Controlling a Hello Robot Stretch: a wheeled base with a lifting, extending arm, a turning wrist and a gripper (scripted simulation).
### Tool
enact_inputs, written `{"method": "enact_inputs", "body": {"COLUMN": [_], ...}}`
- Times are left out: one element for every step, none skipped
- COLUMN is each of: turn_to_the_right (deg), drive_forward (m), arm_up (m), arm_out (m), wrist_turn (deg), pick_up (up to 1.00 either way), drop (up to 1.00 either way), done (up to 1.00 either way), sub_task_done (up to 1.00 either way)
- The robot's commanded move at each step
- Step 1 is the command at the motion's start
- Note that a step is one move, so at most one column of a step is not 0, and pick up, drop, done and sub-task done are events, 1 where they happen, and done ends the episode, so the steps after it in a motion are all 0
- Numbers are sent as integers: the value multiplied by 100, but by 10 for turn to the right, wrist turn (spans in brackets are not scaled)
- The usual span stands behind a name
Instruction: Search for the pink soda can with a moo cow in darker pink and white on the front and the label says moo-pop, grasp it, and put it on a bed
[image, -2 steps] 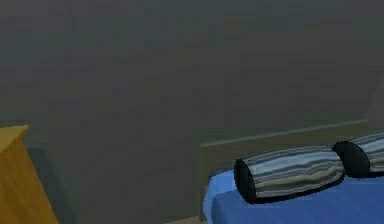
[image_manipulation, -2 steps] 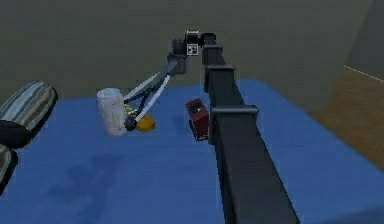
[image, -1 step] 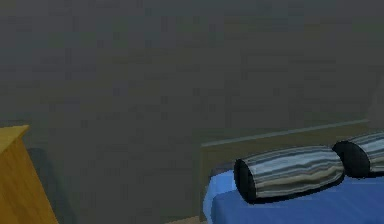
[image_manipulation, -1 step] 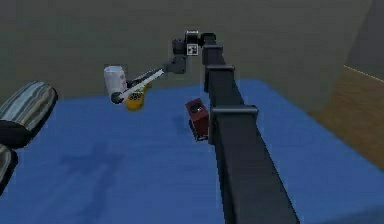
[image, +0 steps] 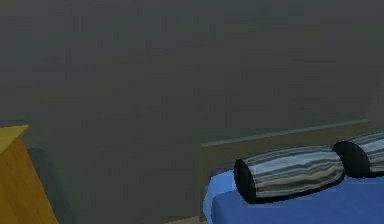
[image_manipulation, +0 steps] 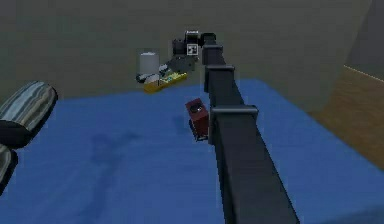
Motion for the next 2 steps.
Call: {"method": "enact_inputs", "body": {"turn_to_the_right": [0, 0], "drive_forward": [0, 0], "arm_up": [0, -22], "arm_out": [0, 0], "wrist_turn": [300, 0], "pick_up": [0, 0], "drop": [0, 0], "done": [0, 0], "sub_task_done": [0, 0]}}
